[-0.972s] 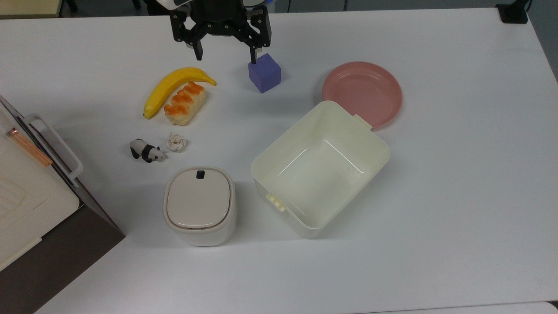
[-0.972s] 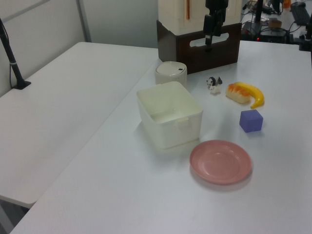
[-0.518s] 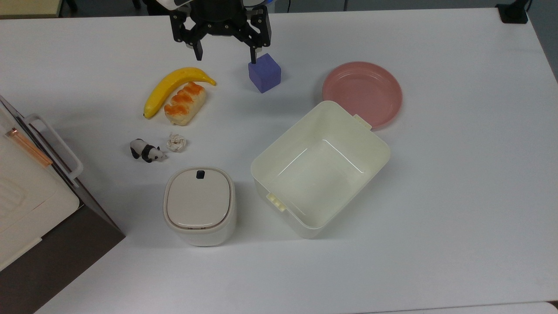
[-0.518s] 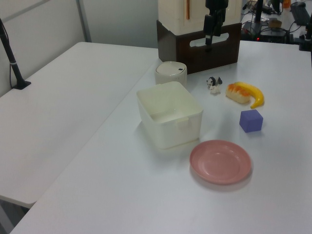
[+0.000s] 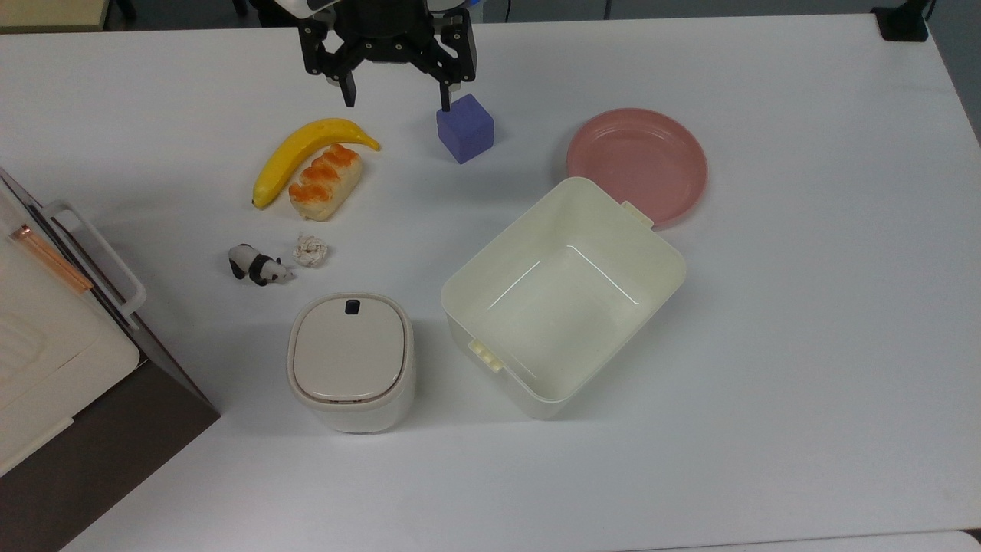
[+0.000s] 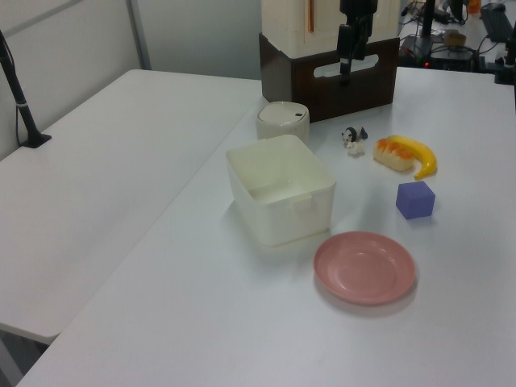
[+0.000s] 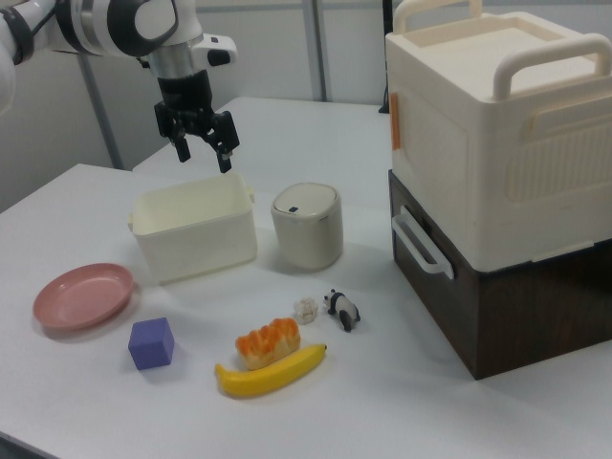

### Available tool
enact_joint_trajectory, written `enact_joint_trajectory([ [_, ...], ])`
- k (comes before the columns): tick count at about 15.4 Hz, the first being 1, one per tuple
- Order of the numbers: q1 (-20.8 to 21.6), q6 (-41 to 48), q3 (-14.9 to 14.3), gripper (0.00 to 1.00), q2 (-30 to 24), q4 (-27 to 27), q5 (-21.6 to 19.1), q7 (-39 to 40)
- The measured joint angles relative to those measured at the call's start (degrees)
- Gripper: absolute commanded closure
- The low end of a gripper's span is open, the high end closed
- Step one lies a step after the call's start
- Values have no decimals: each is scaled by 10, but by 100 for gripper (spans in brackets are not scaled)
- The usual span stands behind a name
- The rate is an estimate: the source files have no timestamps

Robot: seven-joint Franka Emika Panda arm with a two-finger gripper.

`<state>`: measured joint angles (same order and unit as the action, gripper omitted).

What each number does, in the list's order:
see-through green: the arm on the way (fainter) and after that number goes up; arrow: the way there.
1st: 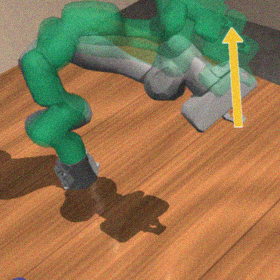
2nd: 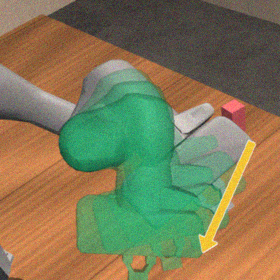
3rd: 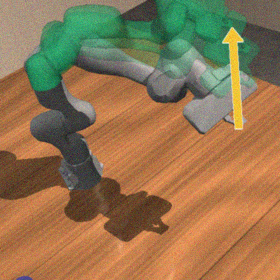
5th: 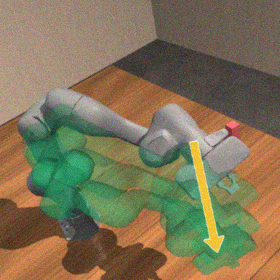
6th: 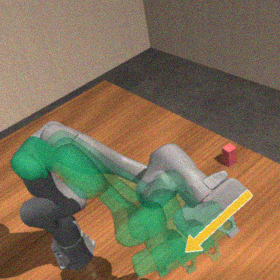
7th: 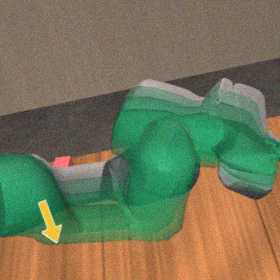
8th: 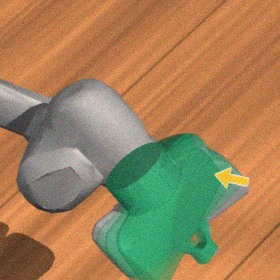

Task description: Open the trash can

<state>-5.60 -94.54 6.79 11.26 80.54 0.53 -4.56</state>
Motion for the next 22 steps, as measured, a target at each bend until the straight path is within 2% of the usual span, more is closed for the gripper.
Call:
enact_joint_trajectory([
  [6,-2,0,-3,0,0,0,1,15],
  [7,-2,0,-3,6,0,0,1,17],
  [8,-2,0,-3,18,0,0,1,17],
  [9,-2,1,-3,48,1,0,1,17],
  [12,-2,1,-3,97,1,0,1,17],
  [13,-2,1,-3,100,1,0,1,17],
  [22,-2,1,-4,100,2,0,1,18],
])
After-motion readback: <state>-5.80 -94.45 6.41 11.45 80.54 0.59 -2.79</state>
